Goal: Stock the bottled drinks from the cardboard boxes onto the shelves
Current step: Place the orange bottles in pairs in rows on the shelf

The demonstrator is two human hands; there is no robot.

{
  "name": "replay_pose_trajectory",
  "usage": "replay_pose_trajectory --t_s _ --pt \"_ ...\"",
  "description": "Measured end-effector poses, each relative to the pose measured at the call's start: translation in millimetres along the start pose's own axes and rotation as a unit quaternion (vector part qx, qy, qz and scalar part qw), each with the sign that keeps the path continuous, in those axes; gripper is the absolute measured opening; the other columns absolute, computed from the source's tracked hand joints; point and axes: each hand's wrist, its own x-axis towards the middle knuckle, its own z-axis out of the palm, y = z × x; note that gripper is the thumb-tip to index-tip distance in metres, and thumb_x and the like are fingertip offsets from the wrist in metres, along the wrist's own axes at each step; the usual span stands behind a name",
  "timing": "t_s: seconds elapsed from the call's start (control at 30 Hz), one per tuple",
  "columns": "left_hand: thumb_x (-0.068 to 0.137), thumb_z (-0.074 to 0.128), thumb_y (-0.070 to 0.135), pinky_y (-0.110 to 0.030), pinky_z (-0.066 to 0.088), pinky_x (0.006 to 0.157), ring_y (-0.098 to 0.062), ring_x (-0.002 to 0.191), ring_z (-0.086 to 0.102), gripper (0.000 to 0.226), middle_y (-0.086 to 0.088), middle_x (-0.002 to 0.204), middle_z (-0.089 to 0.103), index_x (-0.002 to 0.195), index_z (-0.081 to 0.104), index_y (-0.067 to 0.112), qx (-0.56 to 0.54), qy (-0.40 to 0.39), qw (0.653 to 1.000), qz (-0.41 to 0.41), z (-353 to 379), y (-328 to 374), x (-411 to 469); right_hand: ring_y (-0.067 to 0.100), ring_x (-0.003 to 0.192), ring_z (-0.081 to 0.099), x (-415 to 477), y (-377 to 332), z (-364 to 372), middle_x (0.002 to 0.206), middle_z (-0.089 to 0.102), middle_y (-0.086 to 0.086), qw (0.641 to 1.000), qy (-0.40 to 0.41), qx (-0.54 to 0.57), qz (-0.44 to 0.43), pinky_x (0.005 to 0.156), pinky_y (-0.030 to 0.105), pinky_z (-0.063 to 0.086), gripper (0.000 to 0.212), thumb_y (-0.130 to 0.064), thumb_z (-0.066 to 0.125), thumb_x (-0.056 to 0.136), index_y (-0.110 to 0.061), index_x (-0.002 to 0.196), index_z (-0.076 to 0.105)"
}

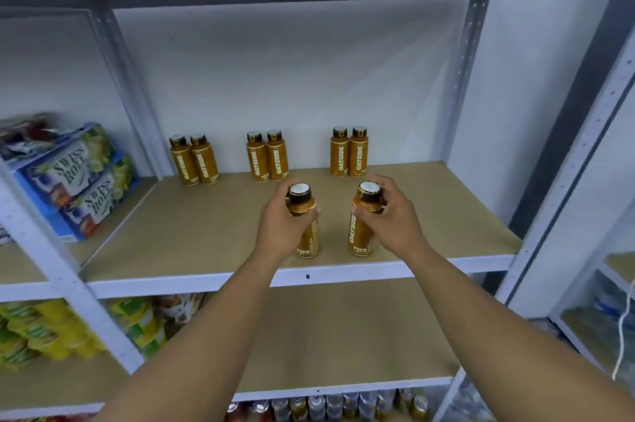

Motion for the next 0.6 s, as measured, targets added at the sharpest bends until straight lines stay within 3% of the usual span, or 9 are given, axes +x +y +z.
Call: replay_pose_trajectory --t_s 0.2,0.3,0.43,0.6 --pt "0.083 0.085 0.020 -0.010 0.042 0.082 0.012 0.101 0.054 0.058 0.029 0.111 0.058 0.132 0.055 0.032 0.009 -0.051 0.999 0.018 1 -24 43 0.003 0.106 0.062 28 8 21 0.109 0.065 -0.023 0.999 0.014 -0.036 0.023 0.093 0.026 0.050 0.055 -0.024 0.082 0.085 -0.045 0.125 0.049" --pt "0.083 0.085 0.022 -0.012 0.043 0.086 0.000 0.108 0.058 0.061 0.018 0.121 0.063 0.135 0.055 0.030 0.016 -0.067 0.997 0.034 8 -31 62 0.012 0.113 0.062 44 13 27 0.118 0.065 -0.016 0.999 0.010 -0.047 0.023 0.099 0.035 0.053 0.057 -0.024 0.081 0.086 -0.043 0.129 0.048" --pt "0.084 0.084 0.026 -0.012 0.043 0.091 -0.007 0.120 0.058 0.066 0.013 0.131 0.063 0.141 0.051 0.031 0.018 -0.067 0.997 0.044 18 -36 73 0.006 0.112 0.062 61 22 27 0.119 0.066 -0.017 0.999 -0.011 -0.049 0.002 0.102 0.043 0.053 0.060 -0.028 0.080 0.086 -0.040 0.134 0.047" --pt "0.082 0.085 0.035 -0.036 0.047 0.105 -0.010 0.133 0.046 0.098 0.011 0.155 0.045 0.156 0.022 0.048 -0.006 -0.072 0.997 -0.017 18 -56 58 -0.005 0.124 0.046 51 43 24 0.136 0.044 -0.034 0.998 -0.038 -0.039 -0.012 0.101 0.019 0.042 0.093 -0.043 0.086 0.078 -0.046 0.150 0.027"
